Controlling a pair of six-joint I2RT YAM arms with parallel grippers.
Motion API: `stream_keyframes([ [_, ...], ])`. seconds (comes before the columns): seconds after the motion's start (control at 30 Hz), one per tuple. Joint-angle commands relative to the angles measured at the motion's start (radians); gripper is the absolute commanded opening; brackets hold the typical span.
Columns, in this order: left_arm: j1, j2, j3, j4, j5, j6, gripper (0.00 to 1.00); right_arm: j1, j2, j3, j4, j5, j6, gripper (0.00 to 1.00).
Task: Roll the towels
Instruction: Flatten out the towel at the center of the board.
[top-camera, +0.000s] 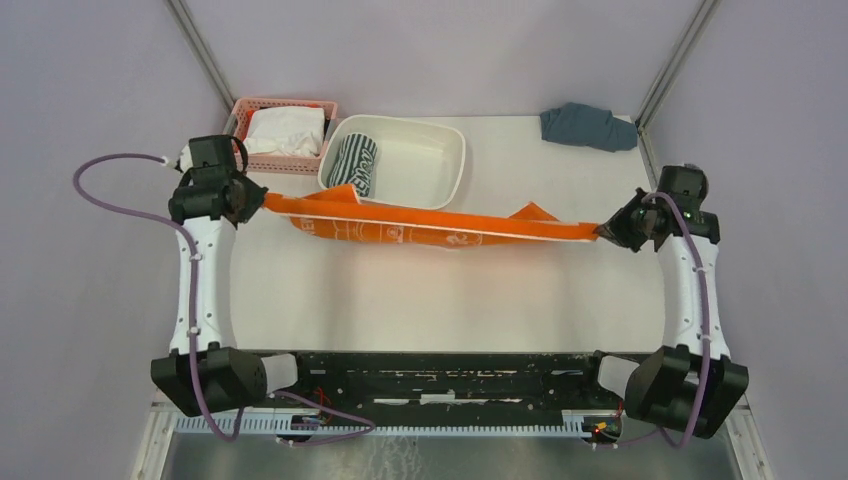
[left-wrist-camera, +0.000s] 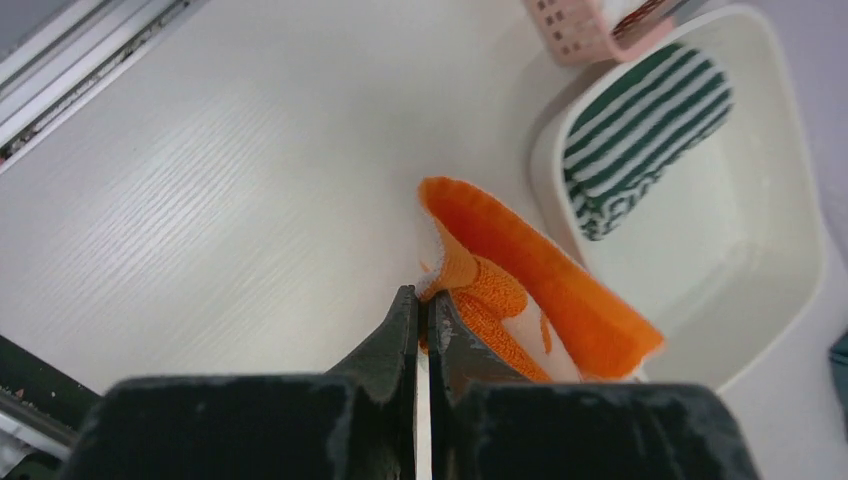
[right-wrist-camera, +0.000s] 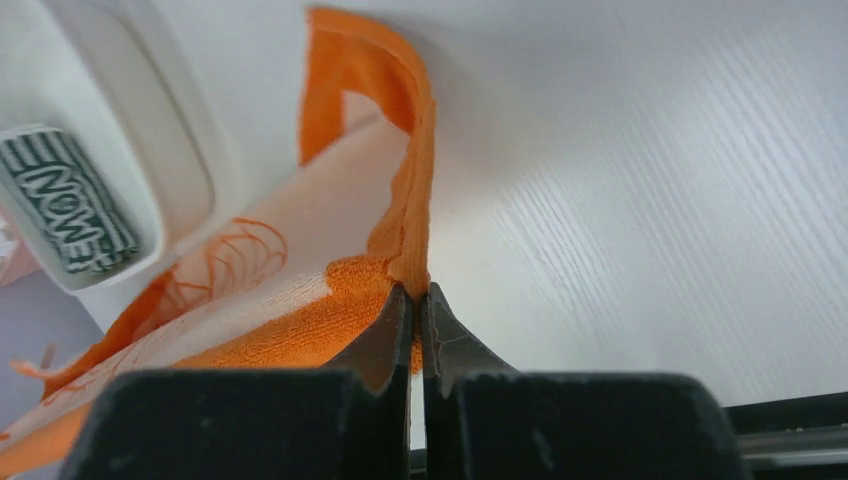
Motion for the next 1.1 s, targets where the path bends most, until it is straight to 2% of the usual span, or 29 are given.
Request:
stream_keyframes([
  [0.0,0.008,-0.077,0.171,-0.020,-0.086,0.027,0.03,-0.005,-0.102,0.218,-0.162,0.086,-0.006,0.00],
  [0.17,0.000,-0.172,0.290,-0.057,-0.148,0.053,0.03,0.012,-0.185,0.420,-0.329,0.135,-0.033,0.00],
  [0.23,-0.030,-0.207,0.327,-0.084,-0.208,0.066,0.03,0.048,-0.212,0.505,-0.393,0.218,-0.052,0.00],
  [0.37,-0.111,-0.274,0.390,-0.133,-0.385,0.100,0.03,0.134,-0.258,0.663,-0.489,0.481,-0.076,0.00],
  [0.5,-0.175,-0.319,0.403,-0.159,-0.515,0.136,0.03,0.197,-0.282,0.734,-0.506,0.584,-0.086,0.00],
  [0.63,-0.181,-0.350,0.292,-0.142,-0.454,0.154,0.03,0.204,-0.293,0.649,-0.469,0.548,-0.072,0.00],
  [0.8,-0.181,-0.327,0.046,-0.082,-0.309,0.179,0.03,0.204,-0.281,0.436,-0.354,0.528,-0.058,0.00],
  [0.93,-0.180,-0.224,-0.130,0.041,-0.215,0.167,0.03,0.203,-0.203,0.296,-0.207,0.510,-0.043,0.00],
  [1.07,-0.179,-0.039,-0.151,0.163,-0.117,0.145,0.03,0.192,-0.038,0.250,-0.066,0.479,-0.044,0.00],
])
